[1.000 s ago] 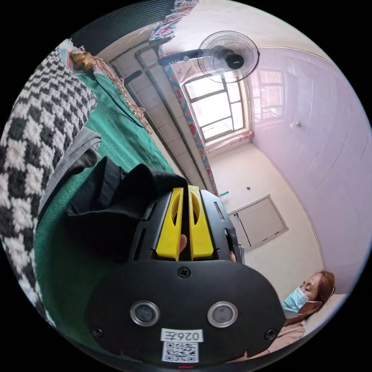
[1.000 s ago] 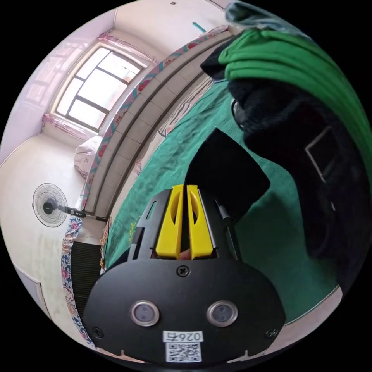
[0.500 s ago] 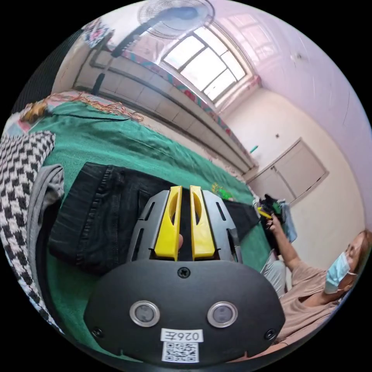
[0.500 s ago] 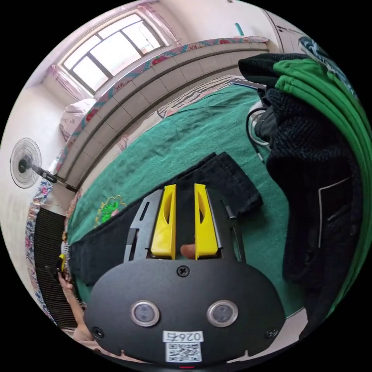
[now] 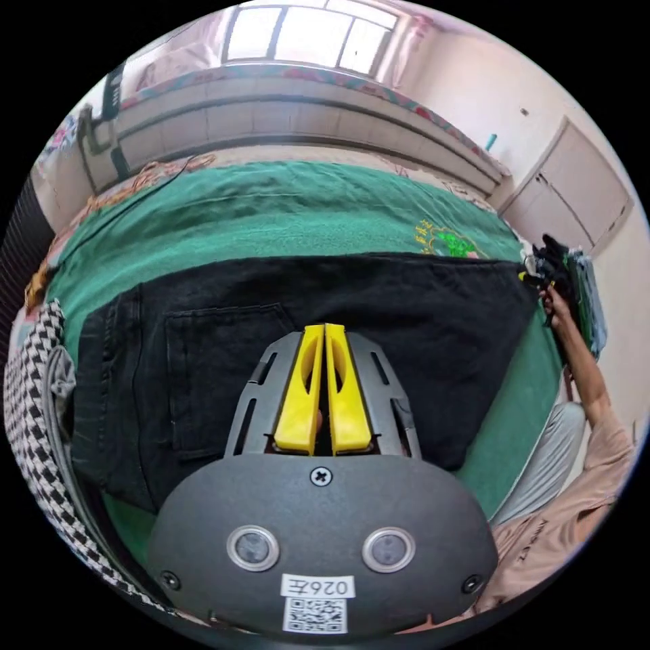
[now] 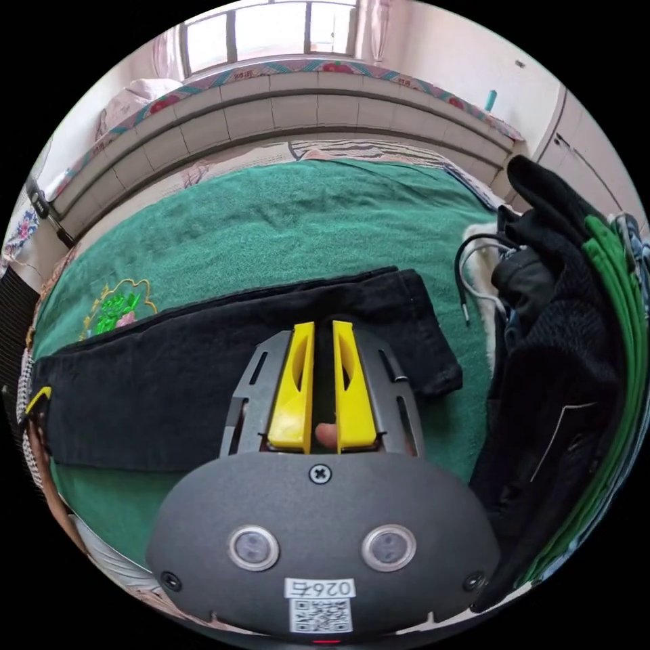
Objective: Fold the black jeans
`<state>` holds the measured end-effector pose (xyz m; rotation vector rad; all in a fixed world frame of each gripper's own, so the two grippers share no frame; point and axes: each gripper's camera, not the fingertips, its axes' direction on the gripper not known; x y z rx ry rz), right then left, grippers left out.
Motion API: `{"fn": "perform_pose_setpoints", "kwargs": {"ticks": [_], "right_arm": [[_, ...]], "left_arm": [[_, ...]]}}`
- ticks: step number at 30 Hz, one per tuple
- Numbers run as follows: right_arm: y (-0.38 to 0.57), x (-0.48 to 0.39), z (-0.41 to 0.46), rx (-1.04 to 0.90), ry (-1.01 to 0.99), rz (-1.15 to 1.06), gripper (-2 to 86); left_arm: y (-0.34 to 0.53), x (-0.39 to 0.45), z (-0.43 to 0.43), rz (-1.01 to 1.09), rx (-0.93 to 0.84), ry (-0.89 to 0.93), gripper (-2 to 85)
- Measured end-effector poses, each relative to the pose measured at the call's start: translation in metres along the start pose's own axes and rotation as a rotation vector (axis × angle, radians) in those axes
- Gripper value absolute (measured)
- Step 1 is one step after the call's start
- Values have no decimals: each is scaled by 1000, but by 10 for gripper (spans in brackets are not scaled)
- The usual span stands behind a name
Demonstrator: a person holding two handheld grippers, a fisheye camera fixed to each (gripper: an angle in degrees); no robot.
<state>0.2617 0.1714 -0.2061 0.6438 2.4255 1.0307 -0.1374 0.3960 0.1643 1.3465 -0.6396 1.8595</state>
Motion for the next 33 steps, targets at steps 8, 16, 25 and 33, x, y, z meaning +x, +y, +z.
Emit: {"fn": "perform_pose_setpoints", "kwargs": {"ticks": [8, 16, 25, 33], "right_arm": [[6, 9, -18, 162, -35, 32, -10], [-33, -6, 6, 63, 3, -115, -9], [-12, 116, -69, 184, -86, 348, -3], [14, 232, -55, 48, -537, 609, 74]], "left_arm": [[-43, -2, -54, -96, -11, -12, -9], [-99, 35, -88, -51, 56, -52, -10], [-182, 213, -132, 465, 317, 57, 2], [-353, 351, -58, 650, 224, 314, 110]]}}
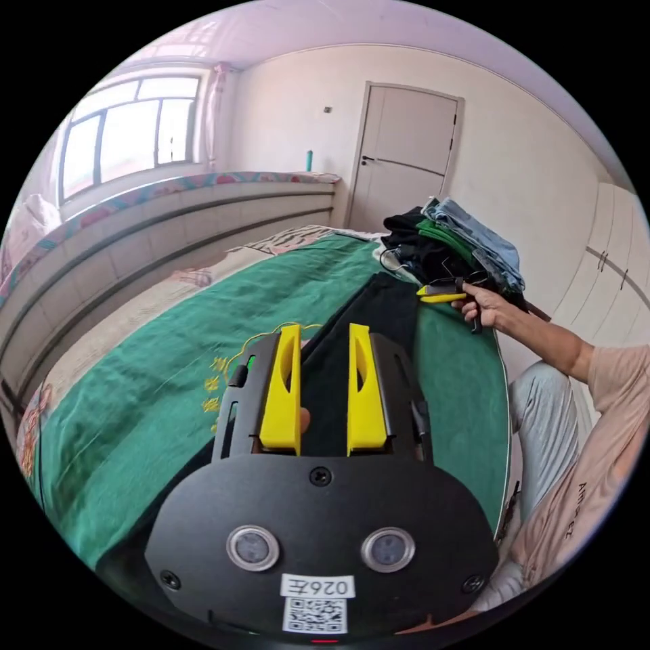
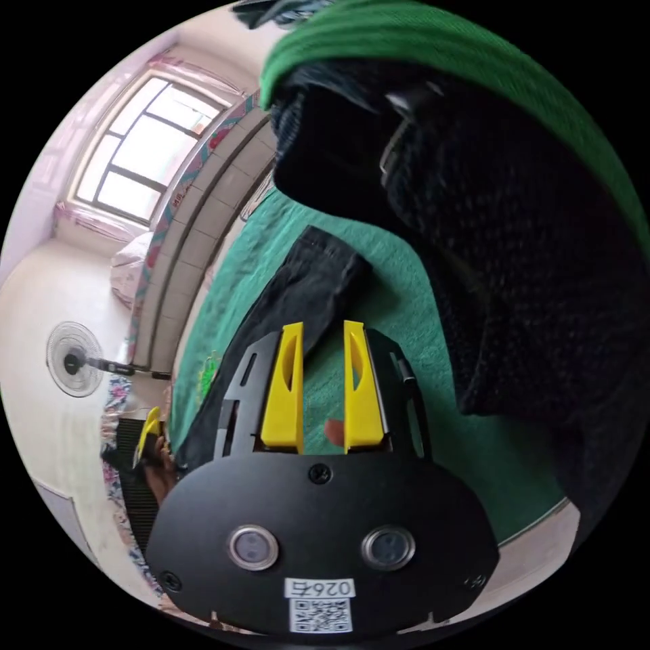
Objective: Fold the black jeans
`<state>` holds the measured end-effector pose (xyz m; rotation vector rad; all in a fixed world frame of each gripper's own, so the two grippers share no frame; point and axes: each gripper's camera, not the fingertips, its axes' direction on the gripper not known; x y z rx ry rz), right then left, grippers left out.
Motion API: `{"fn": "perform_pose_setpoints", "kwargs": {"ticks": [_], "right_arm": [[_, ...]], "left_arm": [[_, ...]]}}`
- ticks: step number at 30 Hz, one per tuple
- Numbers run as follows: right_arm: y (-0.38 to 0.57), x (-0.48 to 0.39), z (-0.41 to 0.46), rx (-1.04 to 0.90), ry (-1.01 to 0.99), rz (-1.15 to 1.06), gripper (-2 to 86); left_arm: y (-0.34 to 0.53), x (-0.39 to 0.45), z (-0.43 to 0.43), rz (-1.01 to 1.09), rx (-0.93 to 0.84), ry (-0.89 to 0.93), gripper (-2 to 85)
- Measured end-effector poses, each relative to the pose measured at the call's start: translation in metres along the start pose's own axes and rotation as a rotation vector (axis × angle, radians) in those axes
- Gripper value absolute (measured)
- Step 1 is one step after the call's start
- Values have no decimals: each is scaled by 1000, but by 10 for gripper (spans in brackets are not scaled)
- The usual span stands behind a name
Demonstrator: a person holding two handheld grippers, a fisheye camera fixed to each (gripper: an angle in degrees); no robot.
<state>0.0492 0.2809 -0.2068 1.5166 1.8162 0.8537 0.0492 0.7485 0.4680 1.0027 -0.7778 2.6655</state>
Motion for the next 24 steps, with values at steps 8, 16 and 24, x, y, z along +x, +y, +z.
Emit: {"fn": "perform_pose_setpoints", "kwargs": {"ticks": [8, 16, 24], "right_arm": [[-34, 31, -25, -46, -114, 32, 91], [-54, 52, -32, 5, -235, -3, 72], [-71, 52, -16, 81, -264, -37, 40]], "left_arm": [[-138, -50, 185, -112, -198, 238, 160], [-206, -62, 255, -72, -308, 496, 134], [-246, -72, 284, -18, -442, 409, 55]]}}
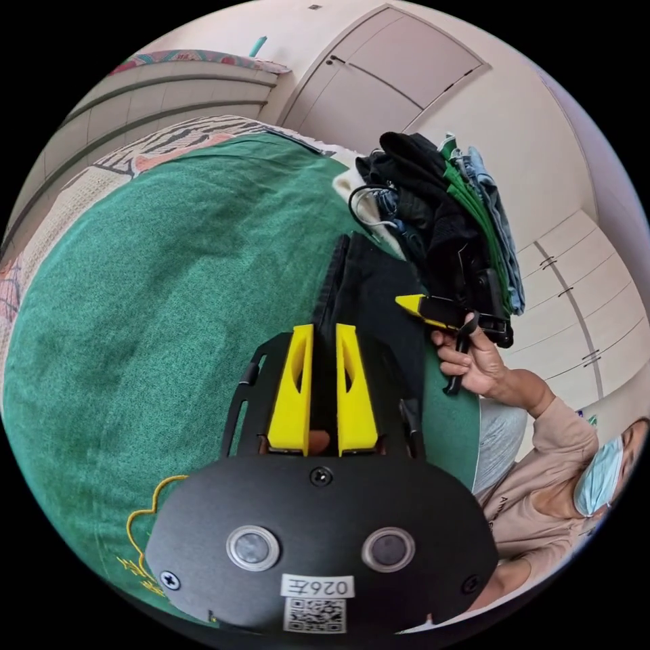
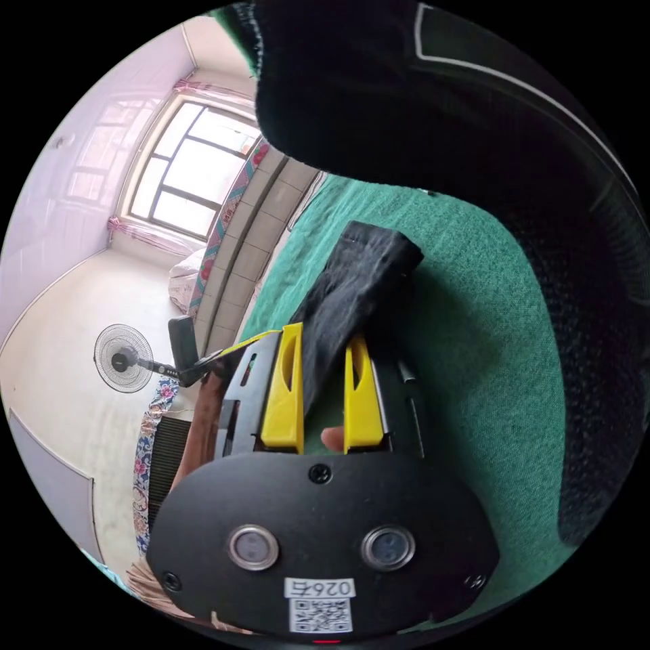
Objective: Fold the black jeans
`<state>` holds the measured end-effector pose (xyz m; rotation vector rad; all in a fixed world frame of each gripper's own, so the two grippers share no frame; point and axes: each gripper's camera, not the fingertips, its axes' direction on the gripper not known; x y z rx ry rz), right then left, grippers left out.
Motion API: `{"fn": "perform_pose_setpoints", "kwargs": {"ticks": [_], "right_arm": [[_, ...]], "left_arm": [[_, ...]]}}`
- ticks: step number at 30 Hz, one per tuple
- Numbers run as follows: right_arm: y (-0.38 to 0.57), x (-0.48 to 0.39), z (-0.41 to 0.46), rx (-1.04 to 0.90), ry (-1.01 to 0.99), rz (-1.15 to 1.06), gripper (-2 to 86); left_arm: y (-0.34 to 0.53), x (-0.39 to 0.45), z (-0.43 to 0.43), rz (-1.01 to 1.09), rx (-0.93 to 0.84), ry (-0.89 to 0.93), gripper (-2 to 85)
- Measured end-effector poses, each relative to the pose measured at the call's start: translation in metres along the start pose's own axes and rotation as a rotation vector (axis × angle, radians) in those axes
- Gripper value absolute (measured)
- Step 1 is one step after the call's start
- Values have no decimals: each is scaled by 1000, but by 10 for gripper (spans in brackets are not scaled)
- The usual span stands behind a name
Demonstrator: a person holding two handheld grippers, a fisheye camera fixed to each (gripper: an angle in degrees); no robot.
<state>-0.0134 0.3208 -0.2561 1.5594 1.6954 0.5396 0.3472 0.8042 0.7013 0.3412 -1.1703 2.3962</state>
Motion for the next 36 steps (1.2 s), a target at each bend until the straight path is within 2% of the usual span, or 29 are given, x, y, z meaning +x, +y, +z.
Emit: {"fn": "perform_pose_setpoints", "kwargs": {"ticks": [6, 10, 12, 16, 20, 25, 28, 30, 34, 36], "right_arm": [[-1, 13, -9, -33, -48, -11, -5], [2, 16, -19, -30, -113, -42, -9], [8, 11, -23, -19, -140, -80, -10], [17, -2, -18, -24, -83, -194, -11], [33, -5, -12, 3, -63, -238, -11], [67, -43, -9, 40, -160, -355, -12], [107, -93, 7, 29, -201, -532, -11], [151, -141, 37, -11, -180, -727, -11], [243, -207, 118, -143, -86, -1052, -8], [308, -226, 193, -279, 50, -1201, 16]], "left_arm": [[-9, -6, -9, 37, -10, 0, 29], [1, -16, -15, 73, 75, 107, 126], [1, -15, -14, 98, 62, 105, 135], [-5, -10, -17, 146, -39, 90, 31], [8, -5, -38, 184, -2, 74, 16], [59, -5, -105, 219, 132, 110, 18], [119, -4, -154, 246, 192, 72, 27], [163, -9, -178, 226, 203, 29, 37], [279, -38, -215, 17, 143, -127, 28], [336, -55, -230, -118, 113, -202, 9]]}}
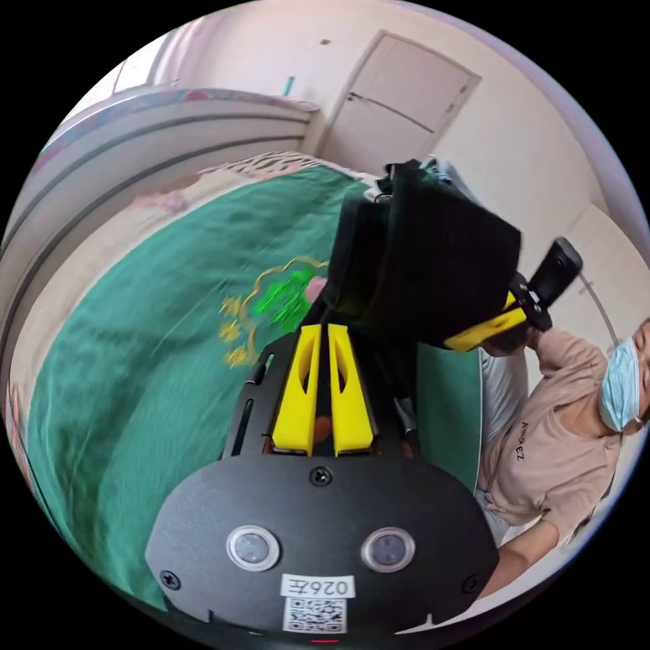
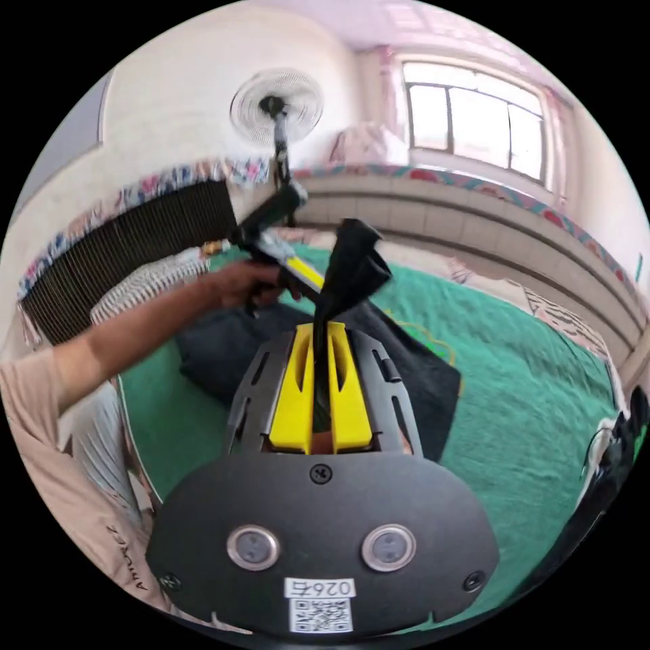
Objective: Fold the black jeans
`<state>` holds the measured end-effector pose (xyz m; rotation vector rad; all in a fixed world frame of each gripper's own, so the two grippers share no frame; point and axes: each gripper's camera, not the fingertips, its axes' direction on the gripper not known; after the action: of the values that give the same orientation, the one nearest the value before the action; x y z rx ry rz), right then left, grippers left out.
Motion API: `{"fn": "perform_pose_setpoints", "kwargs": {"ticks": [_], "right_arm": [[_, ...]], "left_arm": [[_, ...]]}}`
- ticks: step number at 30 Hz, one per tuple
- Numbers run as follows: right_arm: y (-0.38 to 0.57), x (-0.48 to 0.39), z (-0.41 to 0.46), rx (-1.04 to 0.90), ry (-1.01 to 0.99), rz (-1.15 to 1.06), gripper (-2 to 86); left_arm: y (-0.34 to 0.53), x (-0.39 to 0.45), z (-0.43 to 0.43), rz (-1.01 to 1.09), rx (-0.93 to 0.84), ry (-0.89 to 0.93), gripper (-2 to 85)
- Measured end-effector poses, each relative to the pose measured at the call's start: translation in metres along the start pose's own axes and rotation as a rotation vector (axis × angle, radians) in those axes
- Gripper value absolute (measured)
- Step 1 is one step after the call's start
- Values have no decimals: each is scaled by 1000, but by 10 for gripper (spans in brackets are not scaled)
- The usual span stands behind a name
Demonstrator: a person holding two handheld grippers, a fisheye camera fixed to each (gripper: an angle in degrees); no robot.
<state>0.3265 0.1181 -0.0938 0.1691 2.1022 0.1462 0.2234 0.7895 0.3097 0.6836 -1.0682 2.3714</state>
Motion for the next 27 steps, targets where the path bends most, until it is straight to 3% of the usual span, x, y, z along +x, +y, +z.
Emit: {"fn": "perform_pose_setpoints", "kwargs": {"ticks": [4, 8, 11, 13, 15, 17, 18, 19, 22, 25, 27], "right_arm": [[3, -34, 94, -243, -102, -70, 97], [7, 3, 96, -233, -276, 52, 99], [19, 40, 78, -197, -255, 165, 75], [32, 57, 77, -218, -193, 233, 65], [54, 76, 85, -241, -133, 343, 57], [67, 87, 101, -275, -100, 411, 54], [74, 94, 112, -289, -93, 449, 54], [77, 98, 116, -284, -102, 469, 54], [87, 121, 120, -177, -191, 591, 57], [95, 137, 110, -64, -113, 647, 61], [94, 143, 113, -72, -12, 608, 74]], "left_arm": [[117, -51, -39, -285, -56, -181, -8], [195, -59, -89, -461, 217, -148, -9], [202, -31, -97, -400, 389, -77, -10], [188, -10, -86, -331, 401, -60, -10], [168, 10, -63, -243, 330, -68, -10], [144, 23, -3, -163, 20, -186, -9], [142, 22, 12, -157, -54, -219, -9], [147, 24, 7, -146, 33, -223, -9], [148, 12, -10, -257, 10, -144, -10], [141, 40, -40, -202, 210, -153, -10], [122, 55, -42, -172, 236, -141, -10]]}}
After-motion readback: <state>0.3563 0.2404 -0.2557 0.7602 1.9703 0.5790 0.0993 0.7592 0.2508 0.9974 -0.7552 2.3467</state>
